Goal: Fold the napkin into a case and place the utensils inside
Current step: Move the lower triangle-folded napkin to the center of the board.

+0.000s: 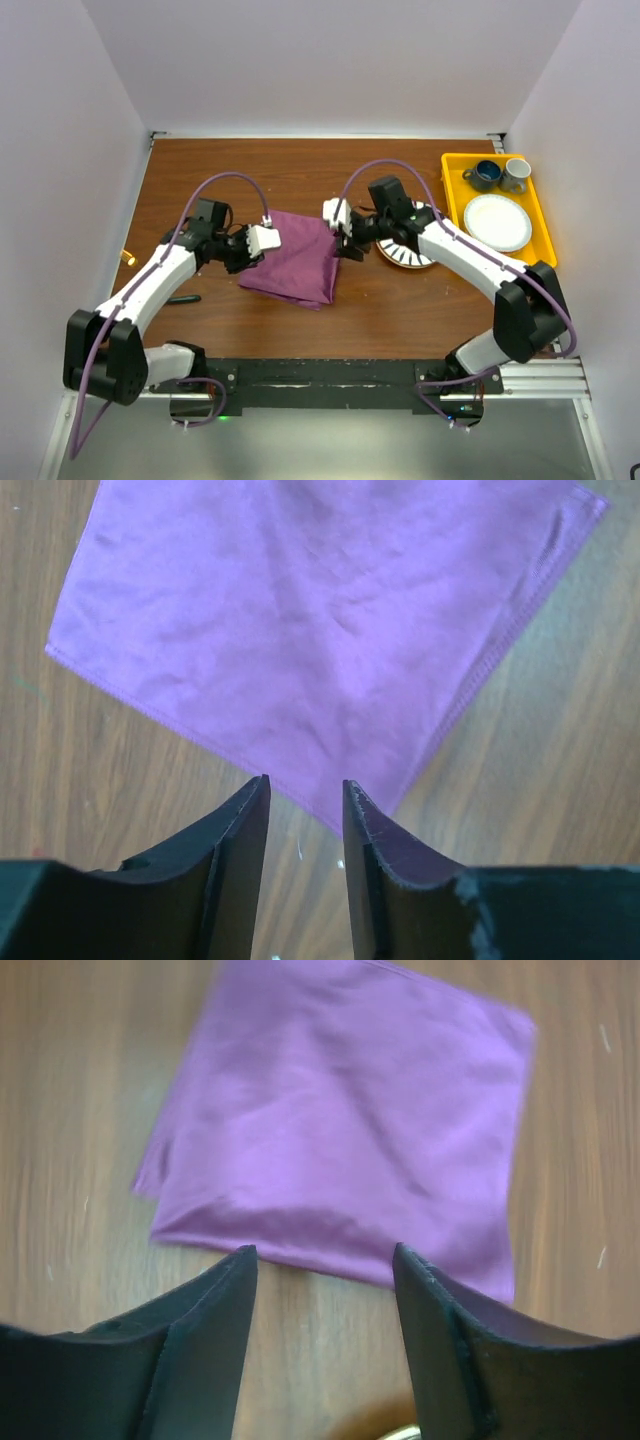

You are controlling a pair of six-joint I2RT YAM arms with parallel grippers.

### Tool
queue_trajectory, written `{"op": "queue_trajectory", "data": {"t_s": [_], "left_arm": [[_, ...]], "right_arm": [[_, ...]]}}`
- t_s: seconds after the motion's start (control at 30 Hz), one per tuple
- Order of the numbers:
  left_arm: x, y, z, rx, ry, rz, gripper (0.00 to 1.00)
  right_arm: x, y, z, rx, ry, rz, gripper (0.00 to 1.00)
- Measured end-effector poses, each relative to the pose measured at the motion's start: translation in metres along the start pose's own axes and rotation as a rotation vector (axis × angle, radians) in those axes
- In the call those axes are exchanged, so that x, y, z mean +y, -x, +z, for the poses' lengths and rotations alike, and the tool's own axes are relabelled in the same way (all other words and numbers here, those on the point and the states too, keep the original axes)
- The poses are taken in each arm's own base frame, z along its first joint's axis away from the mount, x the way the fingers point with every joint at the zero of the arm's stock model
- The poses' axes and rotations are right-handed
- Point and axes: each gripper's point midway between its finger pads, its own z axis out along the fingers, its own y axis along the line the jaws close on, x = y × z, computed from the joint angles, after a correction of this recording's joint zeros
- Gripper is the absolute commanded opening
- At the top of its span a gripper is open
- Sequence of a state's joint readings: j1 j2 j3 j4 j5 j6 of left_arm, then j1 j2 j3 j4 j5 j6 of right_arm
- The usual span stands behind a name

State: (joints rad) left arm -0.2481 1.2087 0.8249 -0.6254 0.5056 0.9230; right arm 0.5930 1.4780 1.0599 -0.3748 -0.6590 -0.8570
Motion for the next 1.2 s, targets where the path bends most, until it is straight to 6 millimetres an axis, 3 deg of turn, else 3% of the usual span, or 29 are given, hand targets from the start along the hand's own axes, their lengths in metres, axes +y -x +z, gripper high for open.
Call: {"op": "queue_trajectory", "data": {"t_s": [0.1, 0.33, 0.6, 0.73, 0.87, 0.97, 1.1, 1.2], "left_arm": [[0.004, -0.003, 0.013, -0.006, -0.009, -0.015, 0.42], [0.001, -0.029, 0.038, 0.041, -0.034, -0.011, 0.37], [-0.019, -0.063, 0.053, 0.122, -0.066, -0.049, 0.23], [-0.024, -0.066, 0.054, 0.127, -0.068, -0.055, 0.16], [-0.029, -0.058, 0.060, 0.119, -0.078, -0.048, 0.17], [-0.036, -0.048, 0.067, 0.103, -0.099, -0.065, 0.23], [-0.038, -0.031, 0.073, 0.085, -0.123, -0.134, 0.38], [-0.025, -0.012, 0.068, 0.039, -0.090, -0.156, 0.48]], "right_arm": [[-0.021, -0.007, -0.003, 0.010, -0.067, 0.237, 0.41], [-0.018, -0.051, 0.026, 0.100, -0.074, 0.605, 0.35], [-0.041, -0.089, 0.073, 0.185, -0.088, 0.770, 0.22], [-0.060, -0.102, 0.092, 0.217, -0.112, 0.800, 0.20], [-0.099, -0.098, 0.110, 0.196, -0.156, 0.777, 0.19], [-0.133, -0.094, 0.125, 0.172, -0.194, 0.739, 0.21], [-0.154, -0.084, 0.129, 0.151, -0.216, 0.719, 0.29], [-0.159, -0.064, 0.115, 0.105, -0.220, 0.741, 0.36]]}}
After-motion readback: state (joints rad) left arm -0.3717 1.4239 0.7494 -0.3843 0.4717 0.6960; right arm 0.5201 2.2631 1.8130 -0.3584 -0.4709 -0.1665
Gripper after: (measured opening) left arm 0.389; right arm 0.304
